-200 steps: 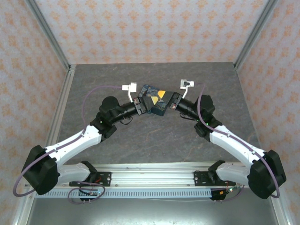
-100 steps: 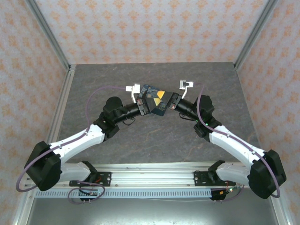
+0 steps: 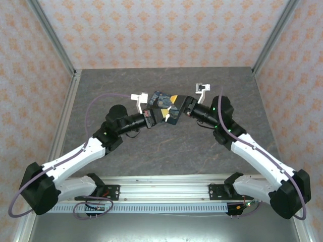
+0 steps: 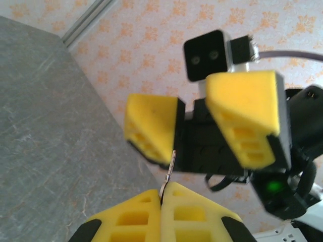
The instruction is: Unlock the padlock with the key
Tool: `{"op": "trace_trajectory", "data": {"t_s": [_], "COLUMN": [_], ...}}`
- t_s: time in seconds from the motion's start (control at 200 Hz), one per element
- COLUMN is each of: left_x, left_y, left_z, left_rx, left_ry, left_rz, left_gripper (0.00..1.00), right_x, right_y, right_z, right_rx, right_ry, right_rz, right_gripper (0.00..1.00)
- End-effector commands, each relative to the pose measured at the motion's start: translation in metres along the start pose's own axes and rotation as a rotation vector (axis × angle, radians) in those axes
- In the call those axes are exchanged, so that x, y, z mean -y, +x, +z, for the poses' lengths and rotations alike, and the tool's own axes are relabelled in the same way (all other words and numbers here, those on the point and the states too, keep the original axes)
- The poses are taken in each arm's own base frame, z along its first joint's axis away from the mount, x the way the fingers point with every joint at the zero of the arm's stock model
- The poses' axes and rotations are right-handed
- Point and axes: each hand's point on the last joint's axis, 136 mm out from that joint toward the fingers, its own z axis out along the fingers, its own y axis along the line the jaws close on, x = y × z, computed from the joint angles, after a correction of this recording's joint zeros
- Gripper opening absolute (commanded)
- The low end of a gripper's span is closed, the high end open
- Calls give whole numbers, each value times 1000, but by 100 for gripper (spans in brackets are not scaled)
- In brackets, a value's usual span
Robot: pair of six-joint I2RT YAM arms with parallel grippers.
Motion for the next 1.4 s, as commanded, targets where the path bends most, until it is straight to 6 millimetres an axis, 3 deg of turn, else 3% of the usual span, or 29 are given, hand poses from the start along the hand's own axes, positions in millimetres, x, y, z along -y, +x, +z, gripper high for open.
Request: {"op": "trace_trajectory", "data": {"t_s": [0.0, 0.31, 0.836, 0.956, 1.111, 1.171, 1.221, 1.291, 1.391], "left_x": [5, 12, 14, 14, -2, -9, -10, -11, -8], "left_y": [-8, 0, 1, 2, 11, 15, 18, 15, 11], "left_z": [-13, -11, -5, -5, -10, -15, -20, -25, -27], "left_rx": [4, -57, -68, -76, -131, -162, -176, -165, -140], "left_ry": [-15, 39, 80, 79, -34, -93, -107, -106, -72], "left_rz": [71, 49, 2, 0, 36, 58, 67, 65, 58], "left_gripper": [0, 0, 0, 0, 0, 26, 37, 45, 48], "right_x": [-8, -17, -21, -20, -9, -7, -7, -6, -6], "right_y": [14, 32, 46, 46, 47, 48, 50, 54, 59], "right_z": [-12, -2, 3, 4, 4, 3, 2, 2, 6], "right_rx": [-110, -151, -216, -215, -215, -227, -244, -275, -312], "right_ry": [22, -96, -113, -113, -54, -38, -30, -23, -42], "right_rz": [-42, 4, -9, -15, -51, -77, -100, -128, -129], "right_gripper": [60, 43, 16, 0, 0, 0, 0, 0, 0]}}
